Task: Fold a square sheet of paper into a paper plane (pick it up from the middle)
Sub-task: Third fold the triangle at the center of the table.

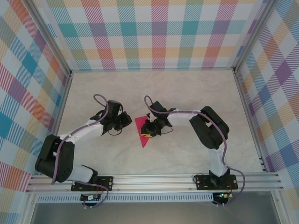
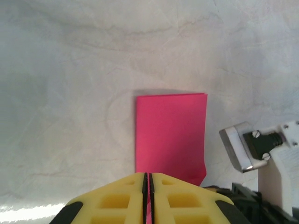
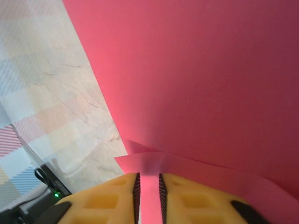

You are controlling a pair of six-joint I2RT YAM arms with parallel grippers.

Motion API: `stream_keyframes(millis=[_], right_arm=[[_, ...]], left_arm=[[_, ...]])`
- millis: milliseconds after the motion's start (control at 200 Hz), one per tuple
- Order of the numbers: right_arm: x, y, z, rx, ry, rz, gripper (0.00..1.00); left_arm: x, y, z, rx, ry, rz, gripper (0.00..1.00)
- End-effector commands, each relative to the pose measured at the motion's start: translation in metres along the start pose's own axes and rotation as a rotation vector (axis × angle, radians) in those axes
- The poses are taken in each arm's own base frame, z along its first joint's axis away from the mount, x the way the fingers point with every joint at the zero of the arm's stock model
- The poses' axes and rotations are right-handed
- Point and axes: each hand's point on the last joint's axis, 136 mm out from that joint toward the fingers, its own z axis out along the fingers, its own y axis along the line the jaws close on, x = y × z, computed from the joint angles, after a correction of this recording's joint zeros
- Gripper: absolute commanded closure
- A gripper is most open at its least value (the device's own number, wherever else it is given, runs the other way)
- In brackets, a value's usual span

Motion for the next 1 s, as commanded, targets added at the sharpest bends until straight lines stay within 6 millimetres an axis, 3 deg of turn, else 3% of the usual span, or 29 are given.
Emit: stream_keyframes(millis=[0, 215, 480, 730, 905, 995], right_arm=[[0.012, -0.044, 0.012, 0.146, 0.026, 0.055, 0.86], [0.013, -0.054, 0.012, 0.188, 0.028, 0.060, 0.92], [0.015, -0.059, 0.013, 0.207, 0.029, 0.067, 0.97], [0.014, -0.057, 0.011, 0.203, 0.024, 0.066, 0.97], [0.015, -0.055, 0.010, 0.196, 0.022, 0.063, 0.97], [0.014, -0.044, 0.004, 0.155, 0.007, 0.037, 0.97]], left_arm=[[0.019, 0.013, -0.005, -0.009, 0.058, -0.030, 0.87], [0.048, -0.006, -0.001, 0.092, 0.152, 0.000, 0.87], [0.074, -0.025, 0.030, 0.116, 0.235, 0.039, 0.93], [0.085, -0.014, 0.052, 0.044, 0.277, 0.044, 0.98], [0.083, 0.002, 0.057, -0.036, 0.261, 0.037, 0.99], [0.085, 0.013, 0.057, -0.092, 0.265, 0.034, 1.00]])
